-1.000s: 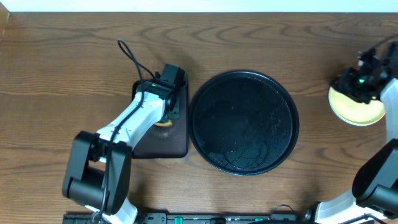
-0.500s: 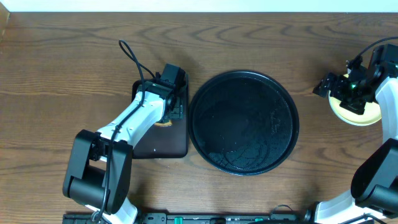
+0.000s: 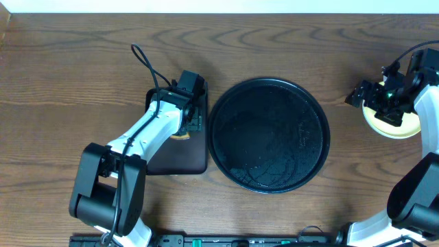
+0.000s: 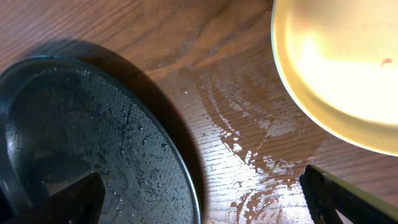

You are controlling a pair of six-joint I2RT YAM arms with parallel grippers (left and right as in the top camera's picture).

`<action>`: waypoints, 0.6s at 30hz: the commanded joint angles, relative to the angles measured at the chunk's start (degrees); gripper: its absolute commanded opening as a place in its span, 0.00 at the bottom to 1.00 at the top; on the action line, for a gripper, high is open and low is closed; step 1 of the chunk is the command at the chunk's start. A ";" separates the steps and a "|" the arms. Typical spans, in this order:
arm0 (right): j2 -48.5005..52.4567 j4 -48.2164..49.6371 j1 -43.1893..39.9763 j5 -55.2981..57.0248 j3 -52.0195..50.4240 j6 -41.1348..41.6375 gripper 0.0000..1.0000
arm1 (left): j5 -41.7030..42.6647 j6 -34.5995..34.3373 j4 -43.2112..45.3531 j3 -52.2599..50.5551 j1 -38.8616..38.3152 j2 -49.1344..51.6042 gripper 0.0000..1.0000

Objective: Clean dirty plates on tray and stack at the side
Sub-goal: 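Release the yellow plate and withdraw the right gripper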

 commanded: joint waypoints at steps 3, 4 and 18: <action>-1.31 -0.02 0.42 0.15 0.50 -0.52 0.99 | -0.94 0.15 -0.04 -0.11 0.28 -0.07 0.85; -2.19 -0.02 0.70 0.15 0.46 -0.52 0.99 | -0.94 0.15 -0.04 -0.09 0.28 -0.07 0.85; -39.19 0.37 19.76 1.90 0.46 -2.29 0.99 | -0.94 0.15 -0.04 -0.09 0.28 -0.07 0.85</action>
